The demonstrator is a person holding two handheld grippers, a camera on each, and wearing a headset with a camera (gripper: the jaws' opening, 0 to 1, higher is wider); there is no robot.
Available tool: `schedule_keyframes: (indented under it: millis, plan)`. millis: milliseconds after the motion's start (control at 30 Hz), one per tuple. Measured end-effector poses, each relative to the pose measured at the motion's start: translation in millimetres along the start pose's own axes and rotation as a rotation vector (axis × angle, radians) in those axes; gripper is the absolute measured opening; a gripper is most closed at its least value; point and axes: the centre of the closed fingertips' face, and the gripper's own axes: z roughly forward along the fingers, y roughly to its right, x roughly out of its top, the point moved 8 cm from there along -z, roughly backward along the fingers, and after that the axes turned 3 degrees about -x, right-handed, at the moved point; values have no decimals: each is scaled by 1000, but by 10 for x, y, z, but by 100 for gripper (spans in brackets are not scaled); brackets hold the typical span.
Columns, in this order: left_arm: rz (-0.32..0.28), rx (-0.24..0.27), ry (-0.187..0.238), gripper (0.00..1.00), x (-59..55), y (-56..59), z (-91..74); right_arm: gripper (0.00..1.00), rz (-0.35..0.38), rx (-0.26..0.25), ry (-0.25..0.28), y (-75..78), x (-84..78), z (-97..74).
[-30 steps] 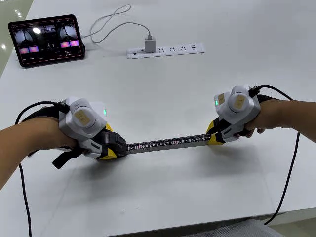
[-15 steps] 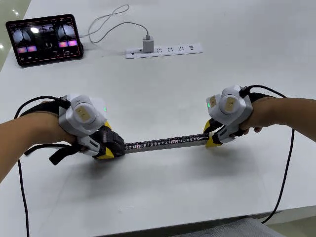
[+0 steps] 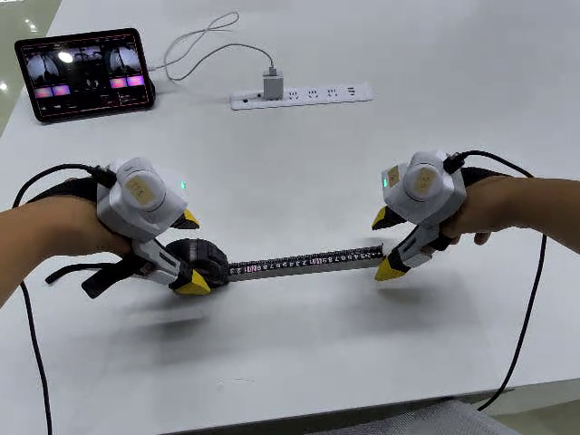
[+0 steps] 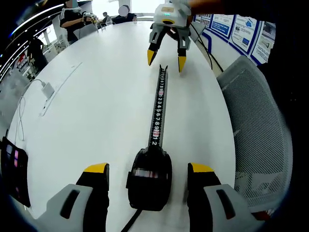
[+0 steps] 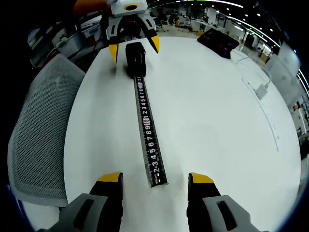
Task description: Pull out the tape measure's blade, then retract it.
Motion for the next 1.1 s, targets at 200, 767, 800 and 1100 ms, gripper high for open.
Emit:
schedule_keyframes:
  millis: [200, 767, 800, 1100]
  plan:
    - [-20, 49, 33, 71, -2, -42, -28, 58, 63, -18, 8, -11, -67, -54]
    - [-239, 179, 186, 99, -150, 30, -177, 74, 276, -132, 188, -121, -123, -304]
    - [-253, 187, 197, 99, -166, 49, -187, 77, 281, -143, 202, -142, -135, -318]
    - [-363, 226, 258, 99, -347, 162, -255, 92, 359, -204, 278, -280, -260, -378]
